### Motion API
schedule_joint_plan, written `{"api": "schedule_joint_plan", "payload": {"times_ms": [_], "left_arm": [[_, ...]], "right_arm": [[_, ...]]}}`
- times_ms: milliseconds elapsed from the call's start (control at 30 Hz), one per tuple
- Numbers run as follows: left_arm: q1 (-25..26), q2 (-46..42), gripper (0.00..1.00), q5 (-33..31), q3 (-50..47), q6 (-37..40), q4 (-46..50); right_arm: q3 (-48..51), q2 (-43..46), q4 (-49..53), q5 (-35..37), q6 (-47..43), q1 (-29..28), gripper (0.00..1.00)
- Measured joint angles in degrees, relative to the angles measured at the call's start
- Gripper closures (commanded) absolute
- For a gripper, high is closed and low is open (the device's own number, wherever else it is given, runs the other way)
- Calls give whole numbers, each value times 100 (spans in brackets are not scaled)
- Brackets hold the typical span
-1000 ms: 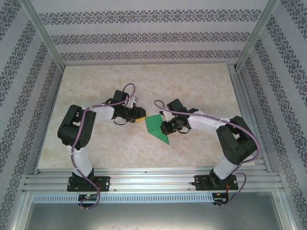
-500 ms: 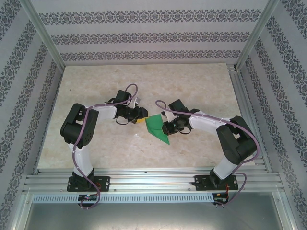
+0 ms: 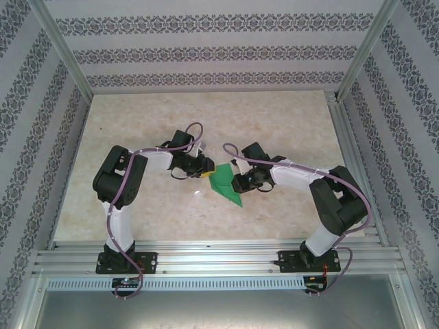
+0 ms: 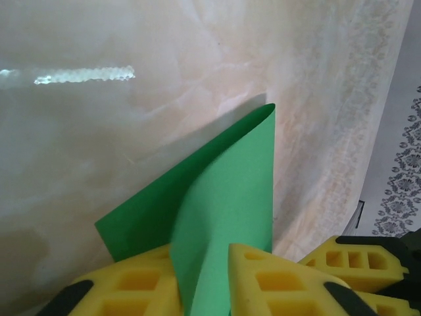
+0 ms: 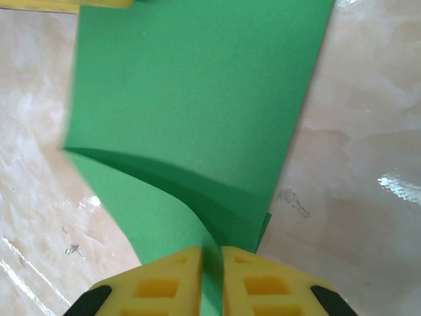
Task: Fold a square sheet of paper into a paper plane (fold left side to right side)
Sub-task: Fourth fold the wing at the center of the table.
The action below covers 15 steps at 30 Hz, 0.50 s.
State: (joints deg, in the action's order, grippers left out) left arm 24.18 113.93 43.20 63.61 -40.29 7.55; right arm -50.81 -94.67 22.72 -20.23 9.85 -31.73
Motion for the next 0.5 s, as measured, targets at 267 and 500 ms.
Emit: {"api": "schedule_joint_plan", "payload": {"times_ms": [267,500], "left_arm": [[0,-2,94,-85,39,-166,92],[0,-2,95,-170,162,-295,365]], "right_arm": [[-24,870,424,837,87,-151,51],[-479,1357,717,1810,98,-1292,48]]}}
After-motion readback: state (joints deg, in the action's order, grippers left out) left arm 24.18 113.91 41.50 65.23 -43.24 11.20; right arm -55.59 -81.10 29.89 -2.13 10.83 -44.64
